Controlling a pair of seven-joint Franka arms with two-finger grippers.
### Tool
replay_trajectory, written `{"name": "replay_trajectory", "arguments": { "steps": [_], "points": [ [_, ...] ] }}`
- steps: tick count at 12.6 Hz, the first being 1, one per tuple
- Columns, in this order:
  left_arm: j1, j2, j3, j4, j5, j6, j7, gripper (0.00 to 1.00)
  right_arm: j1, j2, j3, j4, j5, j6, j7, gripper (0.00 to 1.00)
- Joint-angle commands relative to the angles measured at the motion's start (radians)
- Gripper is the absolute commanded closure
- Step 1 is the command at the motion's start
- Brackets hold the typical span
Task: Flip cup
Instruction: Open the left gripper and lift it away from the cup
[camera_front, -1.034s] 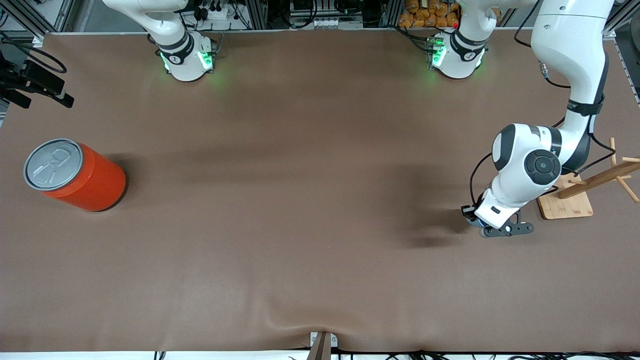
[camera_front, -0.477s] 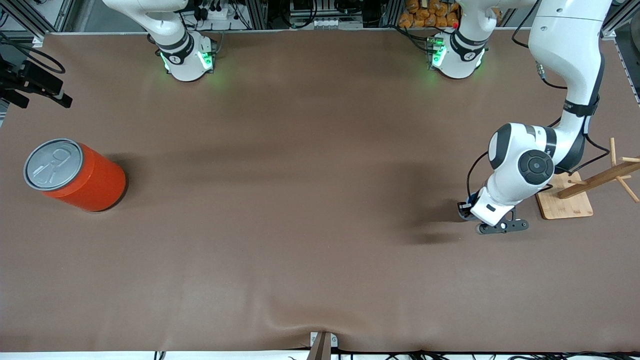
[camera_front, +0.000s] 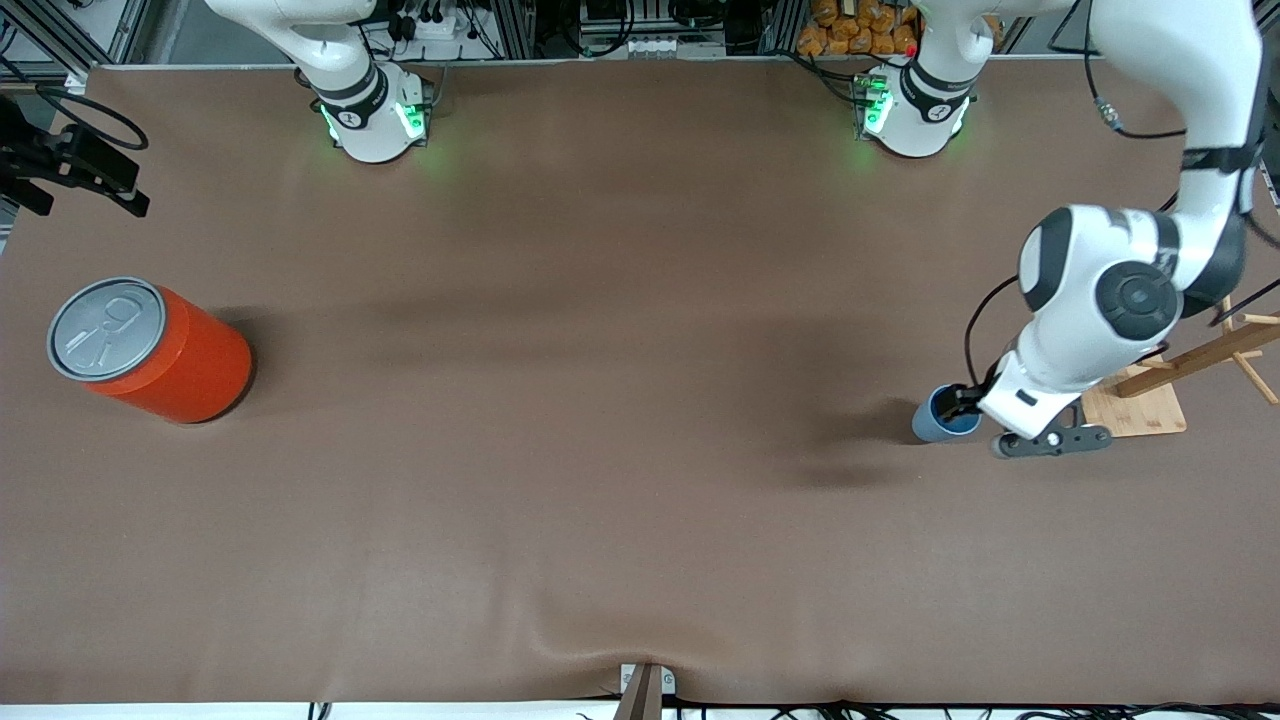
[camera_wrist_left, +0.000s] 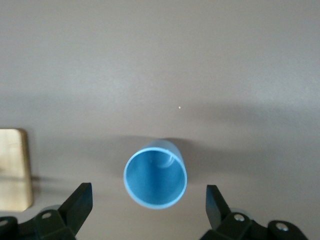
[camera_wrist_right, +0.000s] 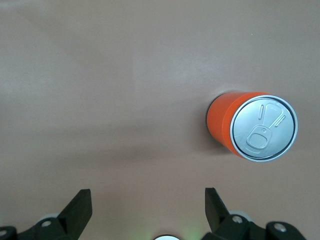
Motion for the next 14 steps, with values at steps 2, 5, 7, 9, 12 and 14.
{"name": "replay_trajectory", "arguments": {
  "steps": [2, 5, 7, 9, 12, 14],
  "points": [
    [0.009, -0.107, -0.005, 0.049, 0.01, -0.228, 0.122, 0.0, -0.016, 0.01, 0.01, 0.02, -0.007, -0.016, -0.005, 0.0],
    [0.061, -0.208, -0.011, 0.063, -0.008, -0.333, 0.257, 0.0, -0.016, 0.01, 0.009, 0.02, -0.006, -0.015, -0.005, 0.0],
    [0.063, -0.263, -0.011, 0.095, -0.046, -0.434, 0.306, 0.0, -0.016, 0.01, 0.009, 0.018, -0.006, -0.016, -0.005, 0.0],
    [0.063, -0.273, -0.009, 0.17, -0.077, -0.561, 0.322, 0.0, -0.016, 0.01, 0.009, 0.018, -0.006, -0.016, -0.005, 0.0],
    [0.063, -0.271, -0.006, 0.274, -0.1, -0.626, 0.325, 0.0, -0.016, 0.01, 0.009, 0.02, -0.004, -0.021, -0.005, 0.0],
    [0.058, -0.26, -0.011, 0.327, -0.132, -0.636, 0.319, 0.0, -0.016, 0.01, 0.009, 0.02, -0.004, -0.021, -0.005, 0.0]
  ]
}}
